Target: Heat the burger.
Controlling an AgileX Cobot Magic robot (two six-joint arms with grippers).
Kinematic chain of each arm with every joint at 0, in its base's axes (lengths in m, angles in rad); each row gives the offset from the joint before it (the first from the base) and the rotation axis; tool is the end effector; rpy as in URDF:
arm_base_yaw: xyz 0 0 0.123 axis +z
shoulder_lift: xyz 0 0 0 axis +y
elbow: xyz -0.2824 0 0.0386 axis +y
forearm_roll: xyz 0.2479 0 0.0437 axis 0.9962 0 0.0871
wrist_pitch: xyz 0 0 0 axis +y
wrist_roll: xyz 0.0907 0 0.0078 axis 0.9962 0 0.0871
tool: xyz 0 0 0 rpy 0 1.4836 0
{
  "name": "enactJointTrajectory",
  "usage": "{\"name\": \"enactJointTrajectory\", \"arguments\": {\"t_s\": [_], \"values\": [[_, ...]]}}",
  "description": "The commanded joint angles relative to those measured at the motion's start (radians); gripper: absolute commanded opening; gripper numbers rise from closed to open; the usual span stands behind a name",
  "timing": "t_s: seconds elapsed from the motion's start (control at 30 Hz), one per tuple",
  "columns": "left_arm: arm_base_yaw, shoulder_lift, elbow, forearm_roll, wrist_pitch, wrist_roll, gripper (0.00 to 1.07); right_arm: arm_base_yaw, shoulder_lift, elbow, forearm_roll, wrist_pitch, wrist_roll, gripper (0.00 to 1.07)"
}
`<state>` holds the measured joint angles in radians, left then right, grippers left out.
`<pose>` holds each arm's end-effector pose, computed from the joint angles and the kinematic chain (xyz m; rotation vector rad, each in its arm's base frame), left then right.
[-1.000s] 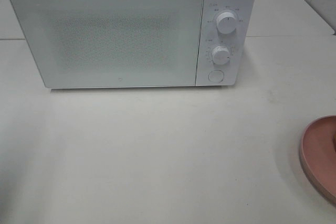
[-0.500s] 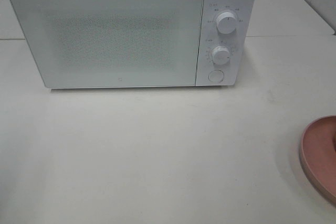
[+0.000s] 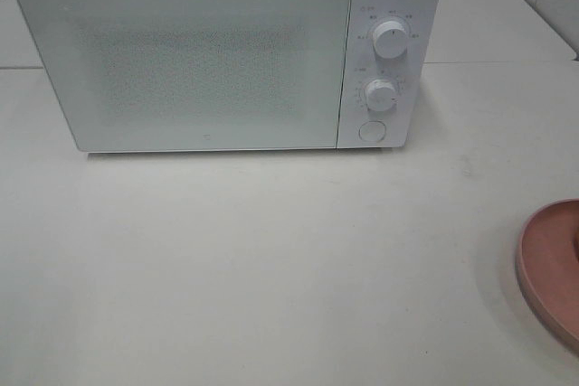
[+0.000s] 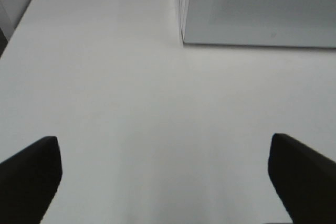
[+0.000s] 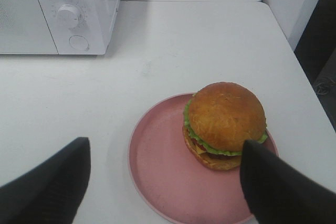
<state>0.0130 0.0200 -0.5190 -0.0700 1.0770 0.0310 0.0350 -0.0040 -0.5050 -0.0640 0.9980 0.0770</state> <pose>-0.0046 -0.0057 0.2814 0.0224 2.0599 -0.0568 -0.0036 -0.0050 0.2838 0.0423 1.9706 -0.0025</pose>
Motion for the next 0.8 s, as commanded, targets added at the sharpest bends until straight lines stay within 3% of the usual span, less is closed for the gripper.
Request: {"name": "enactJointTrajectory", "arguments": {"t_s": [0.03,0.8], "values": [[0.001,-0.044,0.004,-0.002,-0.010,-0.005,1.01,-0.005,-0.027,0.002,0.001,0.000,-0.009,0.76],[-0.001,-0.048,0.004,-0.001,-0.010,-0.005,1.01,-0.005,-0.018,0.002,0.001,0.000,-0.009,0.76]]}}
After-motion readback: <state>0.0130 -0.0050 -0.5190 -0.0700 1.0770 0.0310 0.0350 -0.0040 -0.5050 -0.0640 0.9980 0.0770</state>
